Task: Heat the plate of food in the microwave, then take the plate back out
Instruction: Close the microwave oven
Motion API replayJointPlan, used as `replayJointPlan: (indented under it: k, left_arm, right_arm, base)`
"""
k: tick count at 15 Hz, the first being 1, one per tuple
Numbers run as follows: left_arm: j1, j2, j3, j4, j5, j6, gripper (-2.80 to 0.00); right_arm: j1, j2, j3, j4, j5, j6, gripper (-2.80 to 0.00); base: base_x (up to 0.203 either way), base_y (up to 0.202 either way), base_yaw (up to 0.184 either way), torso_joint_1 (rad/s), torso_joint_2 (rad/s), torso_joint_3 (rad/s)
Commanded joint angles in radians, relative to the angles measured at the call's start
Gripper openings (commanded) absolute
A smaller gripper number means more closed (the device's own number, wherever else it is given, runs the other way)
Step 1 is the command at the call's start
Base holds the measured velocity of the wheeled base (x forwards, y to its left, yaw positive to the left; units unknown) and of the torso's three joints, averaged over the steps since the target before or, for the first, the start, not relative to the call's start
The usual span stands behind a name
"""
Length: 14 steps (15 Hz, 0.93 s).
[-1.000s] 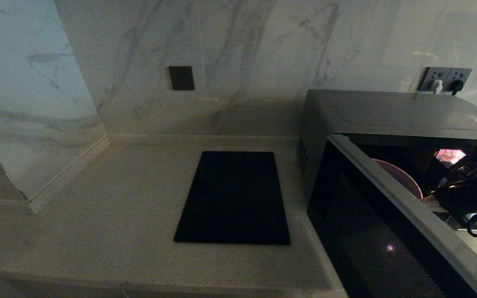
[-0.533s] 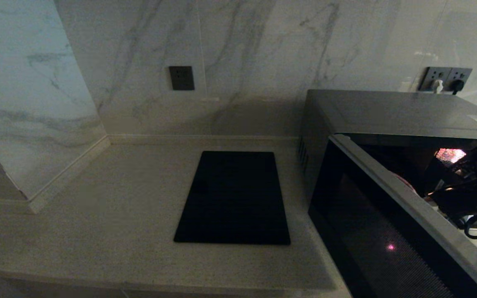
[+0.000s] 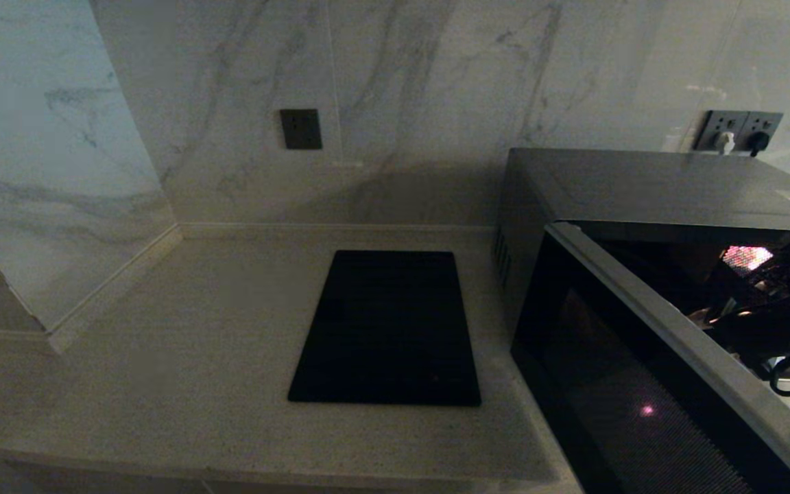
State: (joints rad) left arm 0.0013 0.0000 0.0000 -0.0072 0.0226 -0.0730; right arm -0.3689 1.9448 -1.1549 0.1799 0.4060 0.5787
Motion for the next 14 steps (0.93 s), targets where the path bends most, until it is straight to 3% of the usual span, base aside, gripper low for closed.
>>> replayJointPlan:
  k: [1, 7, 11, 14]
  left_arm:
    - [0.0, 0.0, 0.0, 0.0, 0.0, -0.001, -2.8]
    - [0.0, 0.001, 0.0, 0.0, 0.0, -0.001, -2.8]
    - [0.0, 0.001, 0.0, 0.0, 0.0, -0.001, -2.8]
    - [0.0, 0.001, 0.0, 0.0, 0.0, -0.001, -2.8]
  right_arm:
    - [-0.004, -0.027, 0.006, 0.001, 0.002, 0.003, 0.0]
    - [-0.057, -0.177, 0.09, 0.001, -0.012, 0.0, 0.0]
    - [-0.072, -0.387, 0.217, 0.003, -0.046, -0.014, 0.0]
    - [-0.075, -0.571, 0.308, 0.009, -0.121, -0.029, 0.0]
  base:
    - [0.0, 0.0, 0.0, 0.0, 0.0, 0.0]
    - [0.0, 0.0, 0.0, 0.0, 0.0, 0.0]
    - [0.0, 0.0, 0.0, 0.0, 0.0, 0.0]
    - [0.0, 0.0, 0.0, 0.0, 0.0, 0.0]
